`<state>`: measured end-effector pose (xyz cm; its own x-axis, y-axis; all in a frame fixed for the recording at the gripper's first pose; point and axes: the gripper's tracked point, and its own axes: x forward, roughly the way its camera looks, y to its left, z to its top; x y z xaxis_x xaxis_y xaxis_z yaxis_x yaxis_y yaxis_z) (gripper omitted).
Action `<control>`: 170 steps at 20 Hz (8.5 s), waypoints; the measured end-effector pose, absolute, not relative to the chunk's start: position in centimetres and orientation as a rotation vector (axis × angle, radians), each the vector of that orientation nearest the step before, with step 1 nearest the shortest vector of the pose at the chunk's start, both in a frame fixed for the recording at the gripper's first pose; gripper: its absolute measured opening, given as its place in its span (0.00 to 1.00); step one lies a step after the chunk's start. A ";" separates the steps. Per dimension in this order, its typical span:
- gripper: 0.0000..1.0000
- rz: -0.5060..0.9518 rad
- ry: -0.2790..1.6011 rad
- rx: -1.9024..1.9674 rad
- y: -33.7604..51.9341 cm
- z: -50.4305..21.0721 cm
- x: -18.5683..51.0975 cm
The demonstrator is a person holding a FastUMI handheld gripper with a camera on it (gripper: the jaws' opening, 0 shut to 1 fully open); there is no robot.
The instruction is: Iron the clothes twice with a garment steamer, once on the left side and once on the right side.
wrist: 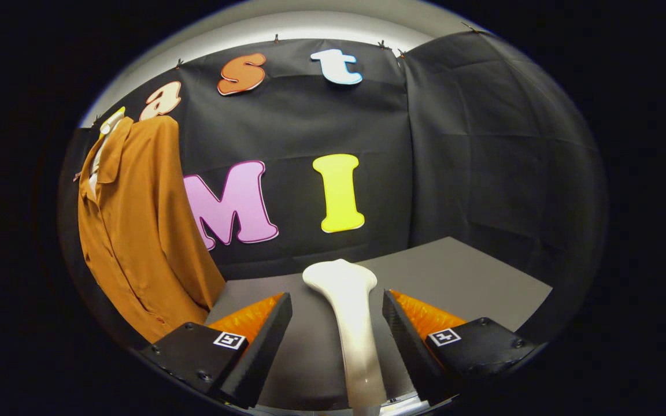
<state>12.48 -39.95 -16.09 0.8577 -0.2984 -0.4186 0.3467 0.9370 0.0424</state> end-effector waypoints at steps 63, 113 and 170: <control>0.41 -0.294 0.525 0.031 -8.6 -17.6 16.9; 0.42 -0.130 0.546 -0.004 8.7 -18.4 17.1; 0.41 -0.231 0.167 0.027 -5.5 -2.8 9.2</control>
<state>9.24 -5.49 -2.80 0.9596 -0.2258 -0.1680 0.2302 0.9731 0.0070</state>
